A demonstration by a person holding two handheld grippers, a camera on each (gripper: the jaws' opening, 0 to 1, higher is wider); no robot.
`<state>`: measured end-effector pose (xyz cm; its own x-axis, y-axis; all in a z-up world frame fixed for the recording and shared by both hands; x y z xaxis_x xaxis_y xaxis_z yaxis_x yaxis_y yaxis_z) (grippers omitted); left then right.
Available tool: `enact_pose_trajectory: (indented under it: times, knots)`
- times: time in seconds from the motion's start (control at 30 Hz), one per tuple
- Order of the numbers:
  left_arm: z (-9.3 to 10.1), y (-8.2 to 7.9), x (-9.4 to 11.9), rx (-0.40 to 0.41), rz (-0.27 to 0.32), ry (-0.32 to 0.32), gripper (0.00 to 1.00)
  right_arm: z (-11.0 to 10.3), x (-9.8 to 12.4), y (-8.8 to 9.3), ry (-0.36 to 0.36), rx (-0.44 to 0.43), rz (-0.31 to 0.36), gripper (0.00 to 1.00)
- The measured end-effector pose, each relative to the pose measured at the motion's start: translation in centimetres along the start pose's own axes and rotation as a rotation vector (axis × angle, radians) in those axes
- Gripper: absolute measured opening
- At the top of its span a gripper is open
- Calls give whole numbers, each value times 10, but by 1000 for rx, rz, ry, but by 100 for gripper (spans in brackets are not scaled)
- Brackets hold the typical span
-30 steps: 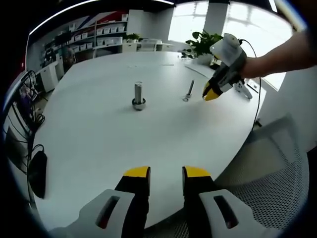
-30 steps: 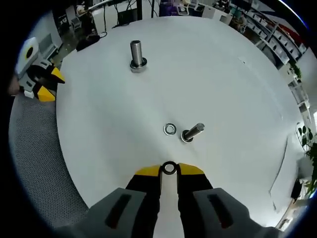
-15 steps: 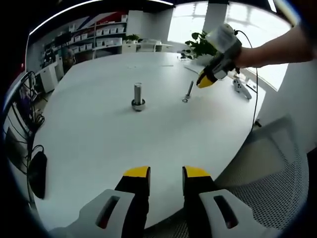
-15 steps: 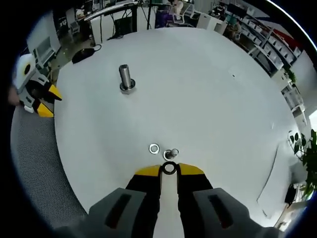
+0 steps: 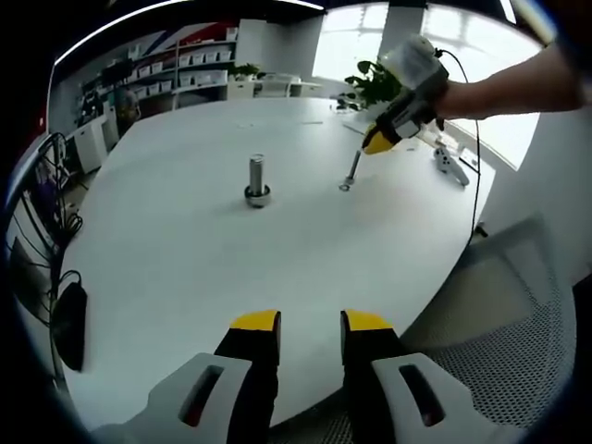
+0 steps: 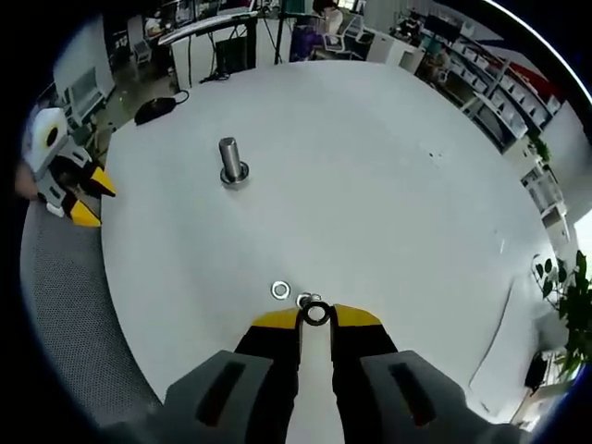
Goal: Place the washer onto the threaded stud by aligning its center hole with the stud, sliding it down to the base, and recovering from edge contact or off-axis alignment until the washer reaches the visible bottom stop.
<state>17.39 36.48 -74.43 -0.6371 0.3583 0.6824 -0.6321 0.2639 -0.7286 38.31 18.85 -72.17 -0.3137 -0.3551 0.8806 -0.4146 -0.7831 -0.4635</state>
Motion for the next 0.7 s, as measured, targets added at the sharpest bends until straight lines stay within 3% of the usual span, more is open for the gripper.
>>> enact_pose_trajectory:
  times: [0.7]
  knots:
    - [-1, 1, 0, 6, 0, 0, 24, -2, -16, 1, -30, 15, -49, 14]
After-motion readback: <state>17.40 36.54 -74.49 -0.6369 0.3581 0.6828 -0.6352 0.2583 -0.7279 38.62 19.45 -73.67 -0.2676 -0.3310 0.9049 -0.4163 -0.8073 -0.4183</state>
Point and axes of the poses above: the point that each gripper's makers call its tool centre point, and the gripper's own axes: x roughly backward along the fingers, z roughly to its right, y roughly out of its underside, the point moved 1 cm from there along x, roughly backward along the fingers, and after that the axes turned 8 degrees about -x, right-handed, at the moved point
